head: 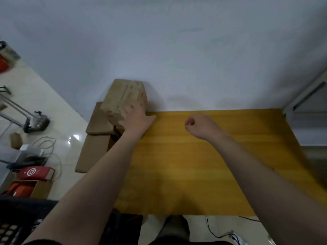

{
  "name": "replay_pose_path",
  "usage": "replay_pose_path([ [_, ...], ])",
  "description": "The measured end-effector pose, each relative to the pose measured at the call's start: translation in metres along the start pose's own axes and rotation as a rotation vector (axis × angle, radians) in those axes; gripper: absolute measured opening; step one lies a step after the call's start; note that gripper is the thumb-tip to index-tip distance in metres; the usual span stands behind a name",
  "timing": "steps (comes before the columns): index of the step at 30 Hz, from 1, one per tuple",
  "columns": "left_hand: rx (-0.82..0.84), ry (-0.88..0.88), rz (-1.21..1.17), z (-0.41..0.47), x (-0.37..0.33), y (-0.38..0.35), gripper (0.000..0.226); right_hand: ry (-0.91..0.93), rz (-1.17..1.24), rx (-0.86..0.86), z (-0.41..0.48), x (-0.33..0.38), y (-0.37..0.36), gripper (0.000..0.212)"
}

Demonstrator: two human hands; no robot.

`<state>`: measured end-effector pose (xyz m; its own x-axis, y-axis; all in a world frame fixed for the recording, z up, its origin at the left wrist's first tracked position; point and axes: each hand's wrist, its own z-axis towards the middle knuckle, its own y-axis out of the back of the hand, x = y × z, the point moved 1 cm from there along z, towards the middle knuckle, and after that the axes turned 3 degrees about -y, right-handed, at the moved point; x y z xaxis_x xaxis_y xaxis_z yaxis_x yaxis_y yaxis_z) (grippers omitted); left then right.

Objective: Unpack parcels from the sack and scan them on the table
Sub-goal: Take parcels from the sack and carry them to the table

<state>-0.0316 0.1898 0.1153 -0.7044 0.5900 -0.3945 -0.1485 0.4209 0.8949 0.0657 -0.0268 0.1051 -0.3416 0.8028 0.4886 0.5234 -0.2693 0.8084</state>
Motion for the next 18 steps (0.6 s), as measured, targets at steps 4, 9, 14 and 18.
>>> replay_pose_path([
  [4, -0.031, 0.083, 0.008, 0.077, 0.001, 0.011, 0.084, 0.018, 0.045, 0.033, 0.068, 0.016, 0.009, 0.010],
  [9, -0.036, 0.170, 0.014, 0.133, 0.031, 0.021, 0.089, 0.083, 0.014, 0.127, 0.136, 0.053, -0.003, 0.018],
  [14, 0.041, 0.273, -0.011, 0.162, 0.043, 0.025, 0.116, 0.141, 0.146, 0.222, 0.185, 0.098, -0.025, 0.038],
  [18, 0.035, 0.270, 0.014, 0.178, 0.053, 0.024, 0.125, -0.017, 0.480, 0.357, 0.207, 0.120, -0.047, 0.051],
])
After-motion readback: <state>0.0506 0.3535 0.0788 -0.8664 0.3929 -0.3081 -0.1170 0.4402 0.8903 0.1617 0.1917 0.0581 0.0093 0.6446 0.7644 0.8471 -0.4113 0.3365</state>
